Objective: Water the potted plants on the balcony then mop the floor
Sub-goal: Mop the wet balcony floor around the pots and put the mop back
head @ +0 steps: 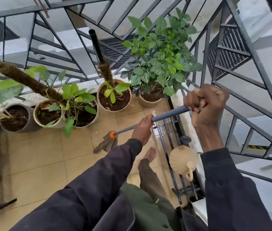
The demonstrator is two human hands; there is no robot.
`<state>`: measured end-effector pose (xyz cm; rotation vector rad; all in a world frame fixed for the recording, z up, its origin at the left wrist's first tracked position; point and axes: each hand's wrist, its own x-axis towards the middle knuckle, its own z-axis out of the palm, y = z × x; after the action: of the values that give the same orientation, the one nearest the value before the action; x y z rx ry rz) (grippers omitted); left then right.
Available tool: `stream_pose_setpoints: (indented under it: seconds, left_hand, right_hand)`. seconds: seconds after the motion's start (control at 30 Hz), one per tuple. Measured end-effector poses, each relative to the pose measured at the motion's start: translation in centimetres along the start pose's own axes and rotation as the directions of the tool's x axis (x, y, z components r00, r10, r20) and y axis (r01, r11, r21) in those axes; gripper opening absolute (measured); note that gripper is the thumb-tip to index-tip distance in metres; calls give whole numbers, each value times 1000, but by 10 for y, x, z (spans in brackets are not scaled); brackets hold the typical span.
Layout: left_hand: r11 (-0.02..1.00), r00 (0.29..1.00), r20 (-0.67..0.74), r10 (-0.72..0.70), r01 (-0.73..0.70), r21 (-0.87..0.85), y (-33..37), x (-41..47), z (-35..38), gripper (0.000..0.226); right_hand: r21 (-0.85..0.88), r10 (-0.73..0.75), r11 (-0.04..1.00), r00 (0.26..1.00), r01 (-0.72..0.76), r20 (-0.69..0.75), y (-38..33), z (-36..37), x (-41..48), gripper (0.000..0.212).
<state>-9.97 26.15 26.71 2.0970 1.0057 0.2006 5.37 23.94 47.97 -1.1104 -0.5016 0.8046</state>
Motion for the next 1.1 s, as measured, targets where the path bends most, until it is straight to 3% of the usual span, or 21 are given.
stream_pose_setpoints:
  seconds: [0.23, 0.43, 0.57, 0.63, 0.83, 1.1]
  left_hand:
    - [978, 976, -98, 194, -201, -63, 22, 49, -28, 21]
    - [976, 972, -145, 183, -198, -95, 35, 105, -41, 18]
    - [983, 999, -30, 30, -35, -182, 9, 128, -41, 2]
    - [969, 998, 25, -58, 62, -239, -4, 130, -42, 6]
    - [992, 1000, -11, 15, -16, -126, 13, 117, -49, 6]
    - [1000, 1000, -18, 16, -15, 22, 16, 69, -46, 5]
  right_hand:
    - [-21, -210, 977, 970, 214, 127, -38, 37, 17, 41]
    - [-40, -331, 941, 940, 335, 86, -36, 50, 29, 45]
    - [-304, -258, 926, 963, 224, -76, 16, 45, 22, 31]
    - [-349, -223, 919, 972, 184, -74, 34, 47, 16, 30]
    - [-330, -244, 922, 967, 205, -80, 5, 56, 48, 38]
    - [-282, -117, 954, 992, 101, -41, -6, 51, 37, 44]
